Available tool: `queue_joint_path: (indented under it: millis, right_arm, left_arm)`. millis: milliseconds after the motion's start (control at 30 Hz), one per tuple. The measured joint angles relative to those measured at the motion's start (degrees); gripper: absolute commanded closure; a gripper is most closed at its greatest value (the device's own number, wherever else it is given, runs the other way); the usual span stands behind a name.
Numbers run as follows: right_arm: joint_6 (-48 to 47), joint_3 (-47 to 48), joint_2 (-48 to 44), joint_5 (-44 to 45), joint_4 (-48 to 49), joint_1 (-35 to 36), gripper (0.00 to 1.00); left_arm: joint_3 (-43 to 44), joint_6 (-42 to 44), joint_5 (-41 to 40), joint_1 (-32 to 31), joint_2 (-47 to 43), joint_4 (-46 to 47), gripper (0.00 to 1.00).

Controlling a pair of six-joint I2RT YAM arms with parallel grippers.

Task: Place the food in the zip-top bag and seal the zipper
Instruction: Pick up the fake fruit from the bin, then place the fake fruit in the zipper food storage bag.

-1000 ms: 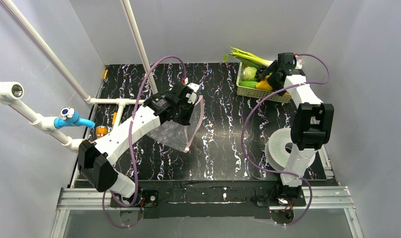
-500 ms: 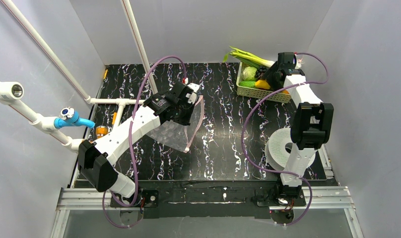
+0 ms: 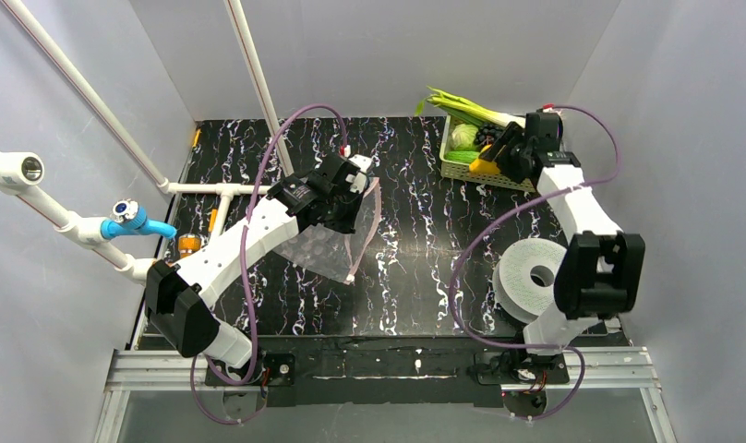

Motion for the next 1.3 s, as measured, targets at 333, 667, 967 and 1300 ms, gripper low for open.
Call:
queue_joint_path:
  millis: [333, 667, 967, 1300]
  right_arm:
    - [-4.8, -18.7, -18.3, -11.2, 6.1, 17.6, 0.99]
    - [-8.7, -23.9, -21.5, -28.2, 19.4, 33.0, 0.99]
    - [-6.7, -22.7, -16.9, -27.3, 24.8, 34.3, 0.99]
    - [-6.3, -22.7, -16.4, -19.3, 23.2, 34.4, 0.82]
  left_arm:
    - [-1.1, -0.1, 0.6, 0.0, 0.0, 1.8, 1.00]
    - [-1.8, -0.1, 2.9, 0.0, 0.0, 3.1, 1.00]
    - [-3.8, 0.0, 7.0, 0.1, -3.9, 5.6, 1.00]
    - [-5.1, 0.1, 9.1, 0.1, -7.9, 8.4, 1.00]
